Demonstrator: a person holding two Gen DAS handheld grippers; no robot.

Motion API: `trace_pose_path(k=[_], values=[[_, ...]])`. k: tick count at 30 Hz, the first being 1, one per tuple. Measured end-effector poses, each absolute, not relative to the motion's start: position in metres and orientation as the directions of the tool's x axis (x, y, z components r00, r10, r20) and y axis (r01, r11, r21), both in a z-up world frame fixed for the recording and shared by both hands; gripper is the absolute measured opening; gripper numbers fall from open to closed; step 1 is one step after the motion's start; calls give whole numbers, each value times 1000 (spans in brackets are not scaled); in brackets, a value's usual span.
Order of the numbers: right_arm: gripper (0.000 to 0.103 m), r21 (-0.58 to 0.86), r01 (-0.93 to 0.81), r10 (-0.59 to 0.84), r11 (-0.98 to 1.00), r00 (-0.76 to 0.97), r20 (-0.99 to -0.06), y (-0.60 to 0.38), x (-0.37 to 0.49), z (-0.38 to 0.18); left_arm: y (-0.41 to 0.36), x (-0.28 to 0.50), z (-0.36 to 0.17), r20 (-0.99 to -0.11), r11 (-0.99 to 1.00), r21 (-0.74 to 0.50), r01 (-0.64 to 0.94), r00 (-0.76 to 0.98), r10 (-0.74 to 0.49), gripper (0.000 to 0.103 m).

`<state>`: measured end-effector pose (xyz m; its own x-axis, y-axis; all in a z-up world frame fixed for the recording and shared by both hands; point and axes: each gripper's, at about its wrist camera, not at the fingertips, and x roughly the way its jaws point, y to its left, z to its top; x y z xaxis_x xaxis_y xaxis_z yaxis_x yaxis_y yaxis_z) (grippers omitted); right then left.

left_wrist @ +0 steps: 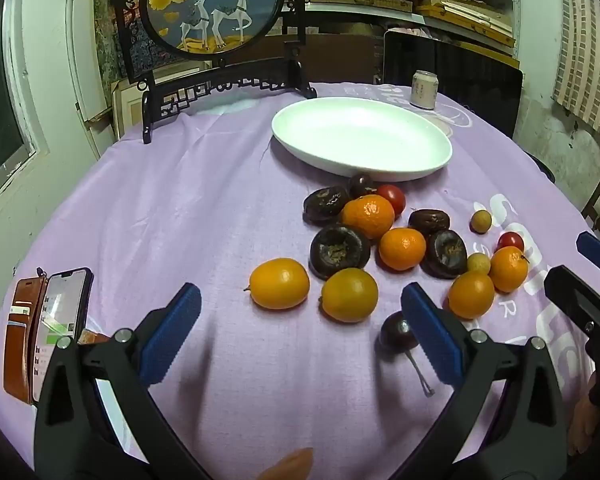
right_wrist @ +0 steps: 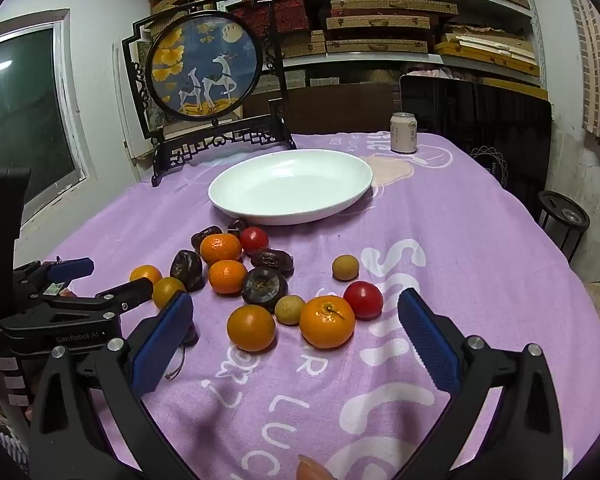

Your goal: Organize fruits

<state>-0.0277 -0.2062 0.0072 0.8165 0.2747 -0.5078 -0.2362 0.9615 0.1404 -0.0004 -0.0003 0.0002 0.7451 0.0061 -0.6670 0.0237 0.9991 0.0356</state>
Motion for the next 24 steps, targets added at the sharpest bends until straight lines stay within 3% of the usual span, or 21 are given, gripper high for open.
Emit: trace_pose_path(k=[24], values=[[102,149,-235,278,961,811,-515,-207,-27,7,1,2,-1,-672,999,38,29,741,5,101]])
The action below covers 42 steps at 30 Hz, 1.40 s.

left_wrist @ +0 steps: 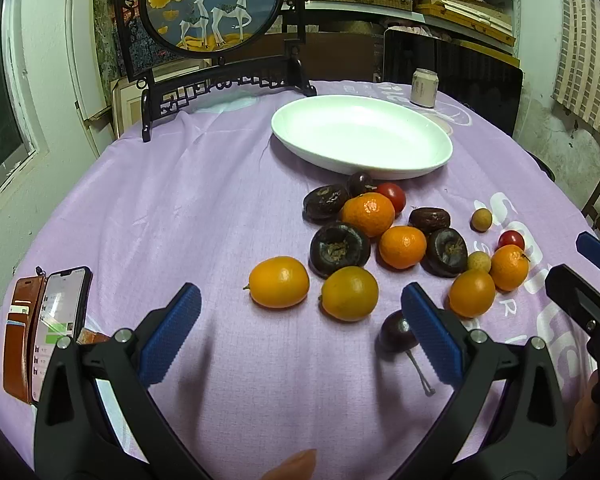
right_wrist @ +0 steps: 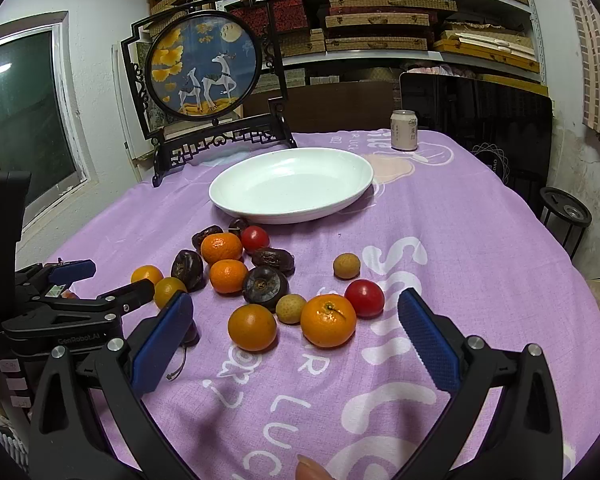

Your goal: Organize fruits

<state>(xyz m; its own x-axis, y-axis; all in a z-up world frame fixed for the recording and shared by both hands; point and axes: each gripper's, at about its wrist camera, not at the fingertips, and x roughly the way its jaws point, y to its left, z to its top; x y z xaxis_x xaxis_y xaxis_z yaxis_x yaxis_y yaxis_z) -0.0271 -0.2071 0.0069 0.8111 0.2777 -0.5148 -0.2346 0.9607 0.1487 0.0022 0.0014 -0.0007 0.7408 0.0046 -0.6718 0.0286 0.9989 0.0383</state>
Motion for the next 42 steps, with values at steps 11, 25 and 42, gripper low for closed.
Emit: trace_pose_path(k=[11,25,42], values=[[102,150,-235,279,960,810,-515,-207,-27,7,1,2,-4,-673,999,37,27,739,5,101],[102,151,-234,279,960,810,-516,-207,-26,7,1,3,-6,-678,999,38,29,735,4,101],[102,154,-234,280,960,809,-517,-207,-26,7,-1,2,-8,-683,999,36,29,731,3,101]])
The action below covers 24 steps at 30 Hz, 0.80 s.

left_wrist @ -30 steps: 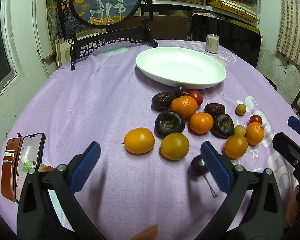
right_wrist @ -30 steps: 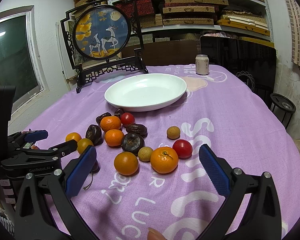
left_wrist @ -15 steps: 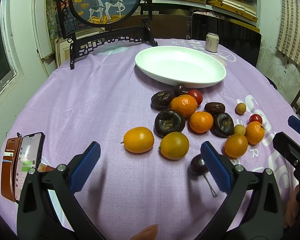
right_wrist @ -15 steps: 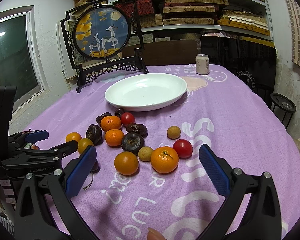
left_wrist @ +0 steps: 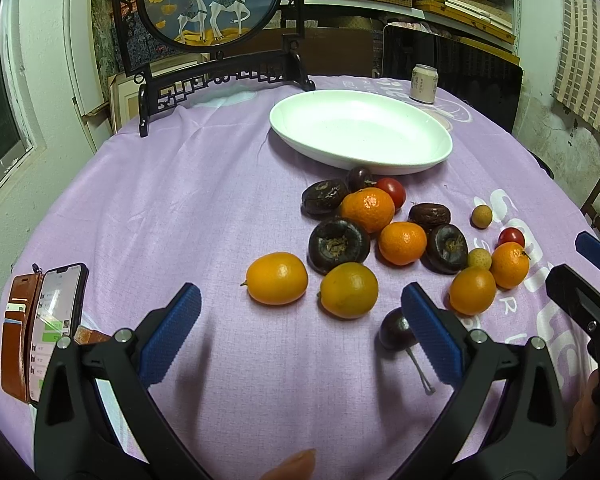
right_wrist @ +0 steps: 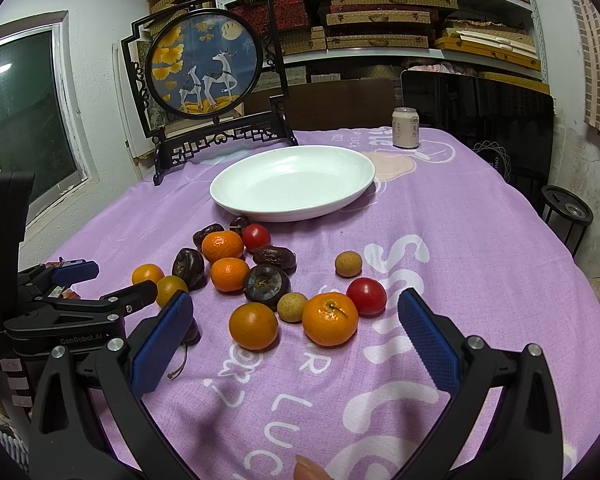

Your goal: Organize fruits

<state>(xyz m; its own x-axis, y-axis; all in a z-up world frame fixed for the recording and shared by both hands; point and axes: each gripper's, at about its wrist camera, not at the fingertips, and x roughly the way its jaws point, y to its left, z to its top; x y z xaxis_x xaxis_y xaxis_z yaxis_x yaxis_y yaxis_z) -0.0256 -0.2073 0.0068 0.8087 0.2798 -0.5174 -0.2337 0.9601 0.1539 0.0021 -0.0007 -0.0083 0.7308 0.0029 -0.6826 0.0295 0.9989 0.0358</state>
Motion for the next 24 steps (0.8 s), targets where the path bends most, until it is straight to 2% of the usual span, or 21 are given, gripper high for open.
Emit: trace_pose_path(k=[24], values=[[102,155,-234,281,960,808,-518,-207,-26,6,-1,2,-10,-695,999,30,33,719,-3,101]])
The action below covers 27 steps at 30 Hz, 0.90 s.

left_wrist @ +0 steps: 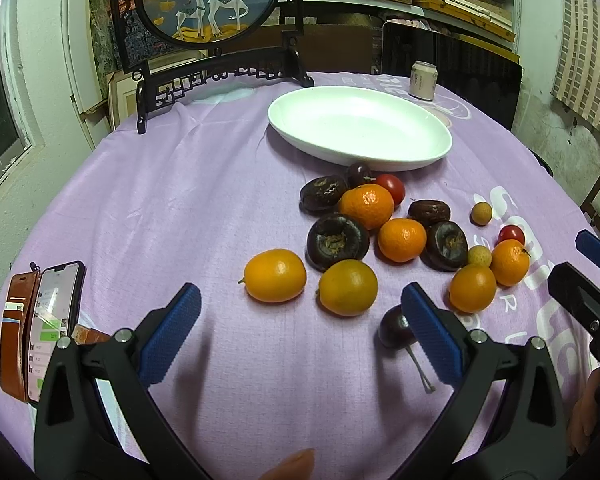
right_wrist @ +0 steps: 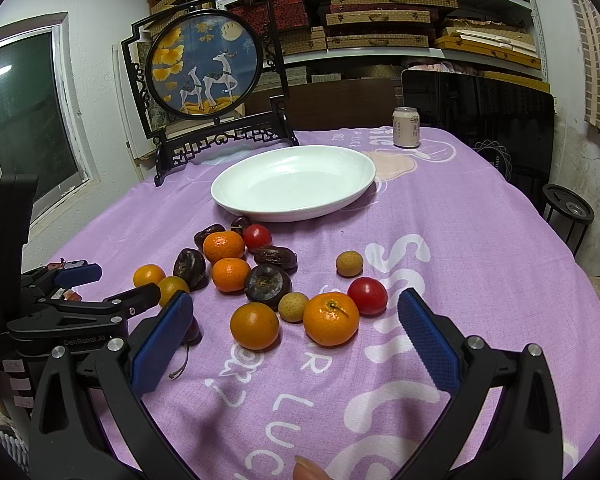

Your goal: Organize fruits

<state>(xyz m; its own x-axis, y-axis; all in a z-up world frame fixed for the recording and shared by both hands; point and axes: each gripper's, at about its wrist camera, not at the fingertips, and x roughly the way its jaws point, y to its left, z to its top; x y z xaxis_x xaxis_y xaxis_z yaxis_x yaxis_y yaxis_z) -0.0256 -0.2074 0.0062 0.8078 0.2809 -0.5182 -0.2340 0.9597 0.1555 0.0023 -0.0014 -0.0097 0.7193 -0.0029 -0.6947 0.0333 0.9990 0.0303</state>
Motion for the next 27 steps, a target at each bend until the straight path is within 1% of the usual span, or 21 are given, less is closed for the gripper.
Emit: trace_pose_path(k=[16,21,25,27], values=[[102,158,-232,280,960,803,-526,-207,-25,6,-2,7,-12,-723,998,27,53,690,-17,101],[102,171,-246,300,954,759,-578,-201,-19,-5,-10,11,-20,-760,992,18,123,647,-67,101],[102,187,-247,308,951,679,-666,-207,-16,-16,-17,16,-30,-801,984,23,179,592,-89,101],[102,208,-240,316,948,643,-698,-215,-14,-21,-19,23,-39,-833,981,36,191,547,-76,101]])
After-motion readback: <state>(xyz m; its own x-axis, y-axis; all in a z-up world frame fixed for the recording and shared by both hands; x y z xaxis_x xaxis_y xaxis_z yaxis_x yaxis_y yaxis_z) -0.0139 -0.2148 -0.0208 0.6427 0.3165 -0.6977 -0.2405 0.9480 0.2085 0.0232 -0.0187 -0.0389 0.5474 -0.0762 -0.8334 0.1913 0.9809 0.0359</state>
